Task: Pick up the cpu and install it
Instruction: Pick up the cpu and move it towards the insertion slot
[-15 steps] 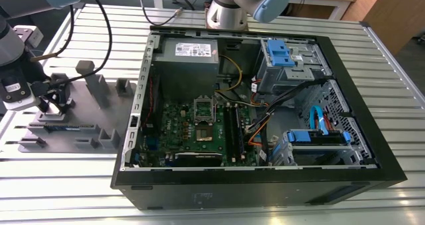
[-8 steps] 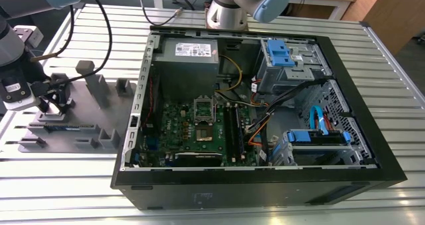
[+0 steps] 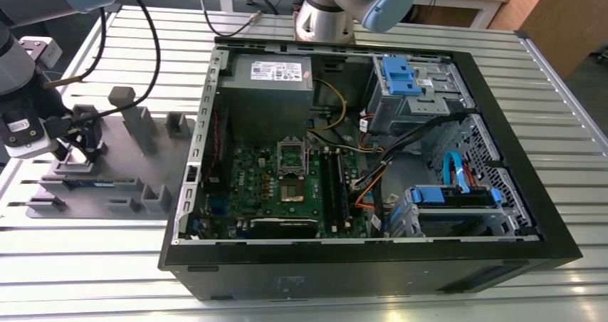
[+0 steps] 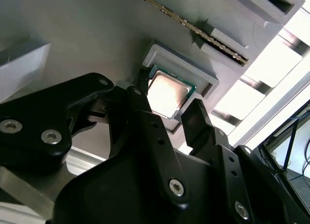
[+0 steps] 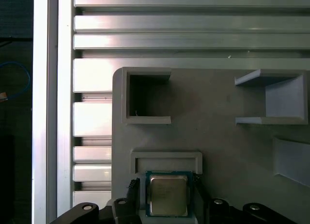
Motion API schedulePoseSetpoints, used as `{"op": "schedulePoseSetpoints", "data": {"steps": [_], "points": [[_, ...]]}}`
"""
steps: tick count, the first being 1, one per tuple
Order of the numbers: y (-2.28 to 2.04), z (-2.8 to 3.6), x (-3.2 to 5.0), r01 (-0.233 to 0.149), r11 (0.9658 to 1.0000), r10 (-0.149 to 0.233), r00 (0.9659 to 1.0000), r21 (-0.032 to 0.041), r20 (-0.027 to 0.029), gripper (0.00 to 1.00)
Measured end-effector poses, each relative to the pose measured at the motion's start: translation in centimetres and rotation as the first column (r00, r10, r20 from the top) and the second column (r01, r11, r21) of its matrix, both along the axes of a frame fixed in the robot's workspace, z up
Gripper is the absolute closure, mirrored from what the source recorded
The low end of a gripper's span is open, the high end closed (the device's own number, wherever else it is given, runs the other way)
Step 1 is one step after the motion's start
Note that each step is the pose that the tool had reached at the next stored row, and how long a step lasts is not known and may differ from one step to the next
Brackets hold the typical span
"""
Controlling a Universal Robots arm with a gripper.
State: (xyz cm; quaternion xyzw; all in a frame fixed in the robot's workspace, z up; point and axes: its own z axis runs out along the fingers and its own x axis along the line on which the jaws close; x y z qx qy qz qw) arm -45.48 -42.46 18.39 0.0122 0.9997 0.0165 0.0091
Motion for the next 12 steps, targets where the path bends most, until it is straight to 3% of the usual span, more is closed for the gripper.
{"op": "schedulePoseSetpoints", "data": {"steps": [12], "points": [[0.00, -0.01, -0.26, 0.000, 1.0000, 0.000, 1.0000, 0.0001, 0.0029, 0.45]]}}
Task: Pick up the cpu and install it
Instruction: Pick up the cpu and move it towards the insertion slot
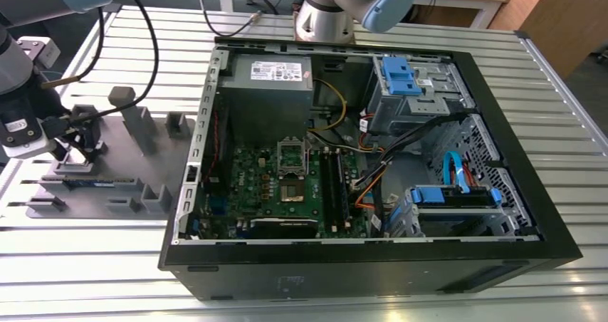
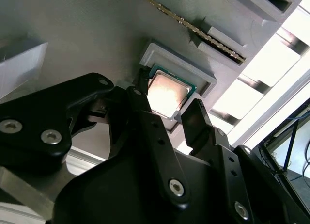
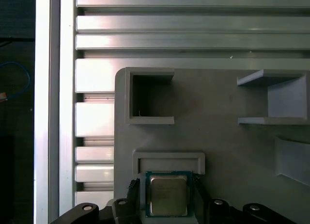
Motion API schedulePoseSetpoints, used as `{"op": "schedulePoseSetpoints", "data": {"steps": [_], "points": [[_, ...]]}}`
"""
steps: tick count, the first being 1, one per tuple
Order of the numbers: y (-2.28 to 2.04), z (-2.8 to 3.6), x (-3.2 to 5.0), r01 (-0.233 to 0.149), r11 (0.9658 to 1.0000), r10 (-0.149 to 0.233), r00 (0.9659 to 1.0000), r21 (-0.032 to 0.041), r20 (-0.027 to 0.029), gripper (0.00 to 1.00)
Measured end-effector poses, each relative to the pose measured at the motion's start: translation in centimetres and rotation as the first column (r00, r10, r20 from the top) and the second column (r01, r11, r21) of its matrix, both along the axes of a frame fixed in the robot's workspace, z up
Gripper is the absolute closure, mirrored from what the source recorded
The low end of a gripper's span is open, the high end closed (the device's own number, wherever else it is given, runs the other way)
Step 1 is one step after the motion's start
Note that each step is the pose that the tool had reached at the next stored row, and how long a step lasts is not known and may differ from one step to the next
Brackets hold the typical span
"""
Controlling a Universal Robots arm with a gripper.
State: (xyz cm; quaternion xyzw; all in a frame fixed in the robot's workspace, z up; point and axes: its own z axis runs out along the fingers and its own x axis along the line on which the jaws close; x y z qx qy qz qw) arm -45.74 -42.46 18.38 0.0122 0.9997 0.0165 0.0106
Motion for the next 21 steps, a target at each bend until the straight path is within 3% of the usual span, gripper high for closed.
{"op": "schedulePoseSetpoints", "data": {"steps": [16, 18, 21], "points": [[0.00, 0.00, 0.13, 0.000, 1.0000, 0.000, 1.0000, 0.0000, 0.0000, 0.45], [0.00, 0.00, 0.13, 0.000, 1.0000, 0.000, 1.0000, -0.0001, -0.0001, 0.53], [0.00, 0.00, 0.15, 0.000, 1.0000, 0.000, 1.0000, -0.0001, 0.0000, 0.53]]}}
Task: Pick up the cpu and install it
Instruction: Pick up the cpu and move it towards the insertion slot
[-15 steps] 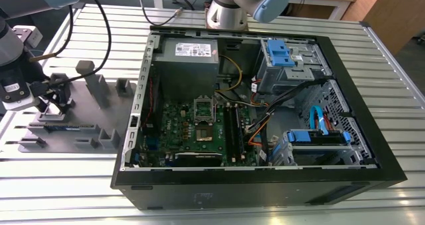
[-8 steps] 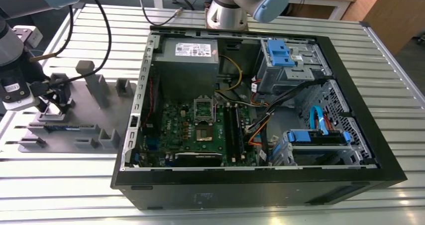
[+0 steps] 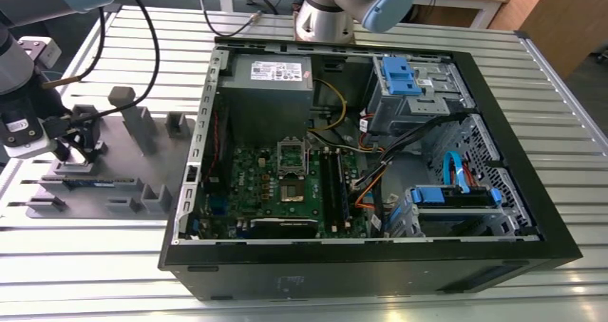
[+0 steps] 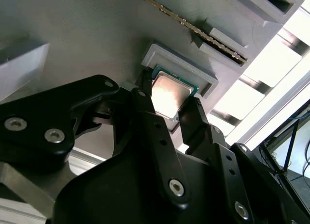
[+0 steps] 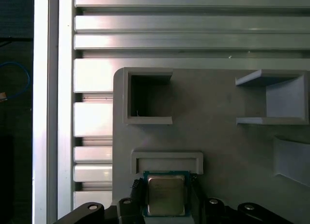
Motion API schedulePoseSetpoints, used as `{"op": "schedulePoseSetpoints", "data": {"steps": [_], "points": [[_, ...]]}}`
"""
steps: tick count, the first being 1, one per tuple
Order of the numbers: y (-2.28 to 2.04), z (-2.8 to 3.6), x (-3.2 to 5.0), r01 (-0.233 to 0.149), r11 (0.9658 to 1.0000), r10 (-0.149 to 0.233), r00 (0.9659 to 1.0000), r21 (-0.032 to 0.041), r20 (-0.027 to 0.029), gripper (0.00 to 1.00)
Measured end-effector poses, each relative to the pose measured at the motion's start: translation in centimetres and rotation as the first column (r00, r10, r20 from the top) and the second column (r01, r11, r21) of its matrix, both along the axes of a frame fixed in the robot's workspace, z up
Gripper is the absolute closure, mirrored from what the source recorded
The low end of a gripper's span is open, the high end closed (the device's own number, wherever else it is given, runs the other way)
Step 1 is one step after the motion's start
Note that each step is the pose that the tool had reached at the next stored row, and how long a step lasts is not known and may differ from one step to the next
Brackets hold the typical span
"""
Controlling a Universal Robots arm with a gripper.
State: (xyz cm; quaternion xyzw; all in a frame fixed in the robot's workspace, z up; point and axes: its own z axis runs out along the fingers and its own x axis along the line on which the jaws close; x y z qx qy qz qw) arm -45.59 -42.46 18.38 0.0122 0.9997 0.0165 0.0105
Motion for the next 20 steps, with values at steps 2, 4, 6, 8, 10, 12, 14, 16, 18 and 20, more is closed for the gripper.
{"op": "schedulePoseSetpoints", "data": {"steps": [2, 4, 6, 8, 10, 12, 14, 16, 18, 20], "points": [[0.00, 0.00, 0.00, 0.000, 1.0000, 0.000, 1.0000, 0.0000, 0.0000, 0.53], [0.00, 0.00, 0.01, 0.000, 1.0000, 0.000, 1.0000, 0.0000, 0.0000, 0.53], [0.00, 0.00, 0.02, 0.000, 1.0000, 0.000, 1.0000, 0.0001, 0.0000, 0.53], [0.00, 0.04, 0.03, 0.000, 1.0000, 0.000, 1.0000, 0.0000, 0.0001, 0.53], [0.00, 0.25, 0.03, 0.000, 1.0000, 0.000, 1.0000, 0.0000, 0.0000, 0.53], [0.00, 0.42, 0.03, 0.000, 1.0000, 0.000, 1.0000, 0.0001, 0.0001, 0.53], [0.00, 0.42, 0.03, 0.000, 1.0000, 0.000, 1.0000, 0.0002, 0.0002, 0.53], [0.00, 0.42, 0.02, 0.000, 1.0000, 0.000, 1.0000, 0.0001, 0.0002, 0.53], [0.00, 0.40, 0.02, 0.000, 1.0000, 0.000, 1.0000, 0.0000, 0.0000, 0.53], [0.00, 0.25, 0.02, -0.001, 1.0000, 0.001, 1.0000, 0.0001, 0.0001, 0.53]]}}
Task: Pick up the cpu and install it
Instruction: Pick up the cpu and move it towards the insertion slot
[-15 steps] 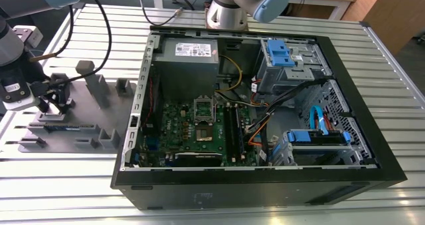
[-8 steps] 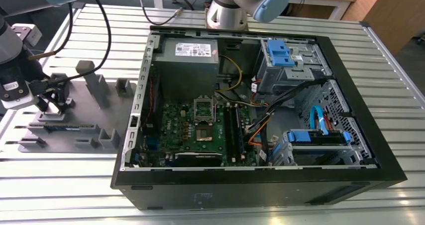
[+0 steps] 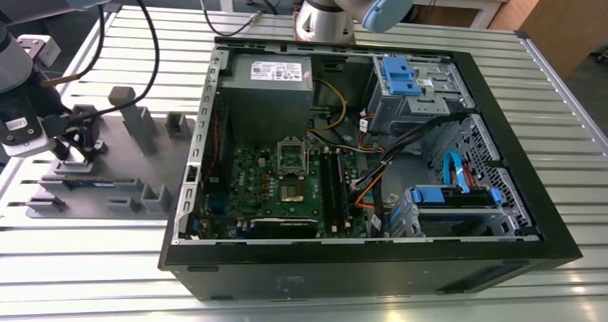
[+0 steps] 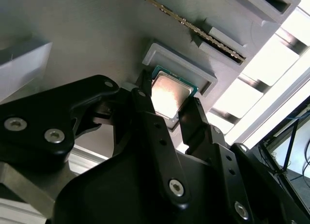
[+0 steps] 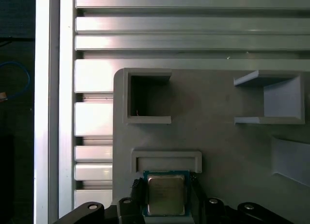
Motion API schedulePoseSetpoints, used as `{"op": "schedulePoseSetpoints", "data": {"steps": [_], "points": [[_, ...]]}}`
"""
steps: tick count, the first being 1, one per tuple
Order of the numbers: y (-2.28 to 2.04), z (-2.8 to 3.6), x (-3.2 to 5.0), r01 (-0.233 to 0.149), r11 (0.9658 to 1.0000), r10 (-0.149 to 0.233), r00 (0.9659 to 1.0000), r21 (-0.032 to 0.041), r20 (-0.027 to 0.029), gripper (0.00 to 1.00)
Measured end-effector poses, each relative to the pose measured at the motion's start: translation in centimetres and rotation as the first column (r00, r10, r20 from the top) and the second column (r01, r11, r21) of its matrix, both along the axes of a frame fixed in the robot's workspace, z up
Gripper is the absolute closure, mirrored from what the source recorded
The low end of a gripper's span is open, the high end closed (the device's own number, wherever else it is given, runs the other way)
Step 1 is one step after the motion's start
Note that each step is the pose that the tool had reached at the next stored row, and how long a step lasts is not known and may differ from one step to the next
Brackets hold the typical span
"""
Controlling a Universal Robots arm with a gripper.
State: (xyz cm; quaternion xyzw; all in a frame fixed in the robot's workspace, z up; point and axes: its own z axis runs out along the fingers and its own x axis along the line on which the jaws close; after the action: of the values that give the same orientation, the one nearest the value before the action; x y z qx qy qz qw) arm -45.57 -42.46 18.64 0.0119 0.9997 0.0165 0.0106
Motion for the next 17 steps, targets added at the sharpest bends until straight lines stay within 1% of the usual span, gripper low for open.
{"op": "schedulePoseSetpoints", "data": {"steps": [8, 13, 17], "points": [[0.00, -0.10, 0.00, -0.001, 1.0000, 0.001, 1.0000, 0.0000, 0.0000, 0.53], [0.00, 0.14, 0.00, 0.000, 1.0000, 0.000, 1.0000, 0.0000, 0.0000, 0.53], [0.00, 0.14, 0.00, -0.001, 1.0000, 0.001, 1.0000, 0.0000, -0.0001, 0.53]]}}
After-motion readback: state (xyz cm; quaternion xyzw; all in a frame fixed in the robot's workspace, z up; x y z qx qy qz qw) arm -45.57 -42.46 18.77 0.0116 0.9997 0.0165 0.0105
